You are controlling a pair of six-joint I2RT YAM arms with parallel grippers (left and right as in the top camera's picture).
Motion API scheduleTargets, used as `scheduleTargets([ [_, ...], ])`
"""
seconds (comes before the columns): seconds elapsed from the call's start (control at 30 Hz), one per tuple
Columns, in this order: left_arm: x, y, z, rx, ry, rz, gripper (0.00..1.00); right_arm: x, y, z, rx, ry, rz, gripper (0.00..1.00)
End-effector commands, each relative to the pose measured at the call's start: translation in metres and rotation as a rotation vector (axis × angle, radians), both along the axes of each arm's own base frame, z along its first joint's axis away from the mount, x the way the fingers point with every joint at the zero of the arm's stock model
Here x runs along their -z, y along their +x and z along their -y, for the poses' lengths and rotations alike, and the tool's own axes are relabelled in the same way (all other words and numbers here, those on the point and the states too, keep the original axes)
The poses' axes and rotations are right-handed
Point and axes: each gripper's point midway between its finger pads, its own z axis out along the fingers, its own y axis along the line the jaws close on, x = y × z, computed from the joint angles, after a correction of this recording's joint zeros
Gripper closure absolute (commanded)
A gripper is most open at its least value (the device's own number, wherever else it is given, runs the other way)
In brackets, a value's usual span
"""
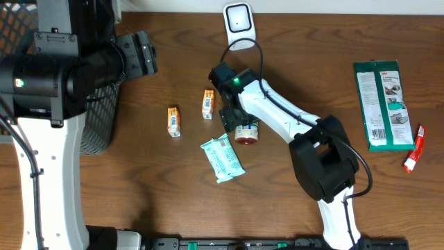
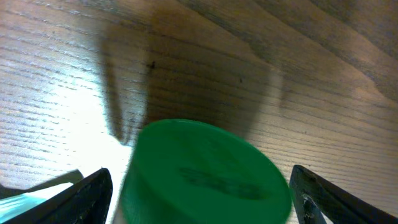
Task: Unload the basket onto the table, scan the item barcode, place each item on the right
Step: 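Lower the right gripper onto the jar's green cap and grasp it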
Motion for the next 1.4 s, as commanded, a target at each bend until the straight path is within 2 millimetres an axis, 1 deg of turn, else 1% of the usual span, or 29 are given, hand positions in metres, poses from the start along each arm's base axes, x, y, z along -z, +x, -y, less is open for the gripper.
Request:
scheduleTargets([
  [0.0, -0.001, 0.001, -0.003, -0.013, 0.005, 0.002, 0.18, 0.006, 0.0, 0.008, 0.064, 0.012, -0.027, 0.14],
  [0.03, -0.001, 0.001, -0.003, -0.013, 0.005, 0.002, 0.18, 0.007, 0.001, 0.01, 0.087, 0.015, -0.027, 0.16],
  [0.17, -0.001, 0.001, -0.003, -0.013, 0.005, 0.002, 0.18, 0.014, -0.002, 0.015, 0.133, 0.023, -0.039, 0.16],
  [0.3, -0.001, 0.001, -0.003, -0.013, 0.005, 0.002, 0.18, 0.024, -0.007, 0.005, 0.132, 0.082, -0.065, 0.16],
  [0.4, -0.001, 0.001, -0.003, -0.013, 0.005, 0.002, 0.18, 0.025, -0.009, 0.005, 0.13, 0.086, -0.07, 0.16],
  [0.53, -0.001, 0.001, -0.003, -0.013, 0.005, 0.002, 0.18, 0.023, -0.005, 0.004, 0.122, 0.093, -0.062, 0.17],
  [0.67, -0.001, 0.001, -0.003, -0.013, 0.005, 0.002, 0.18, 0.018, 0.0, -0.002, 0.048, 0.114, -0.055, 0.17],
  [0.8, -0.001, 0.001, -0.003, -0.013, 0.005, 0.002, 0.18, 0.008, 0.004, -0.011, 0.023, 0.155, -0.046, 0.18],
  [1.0, -0.001, 0.001, -0.003, -0.013, 0.005, 0.002, 0.18, -0.008, 0.01, -0.015, -0.024, 0.173, -0.013, 0.2],
  [1.3, -0.001, 0.001, -0.003, -0.013, 0.005, 0.002, 0.18, -0.009, 0.009, -0.012, -0.025, 0.161, -0.01, 0.18],
  [1.37, -0.001, 0.001, -0.003, -0.013, 0.005, 0.002, 0.18, -0.009, 0.01, -0.012, 0.005, 0.164, -0.008, 0.23],
])
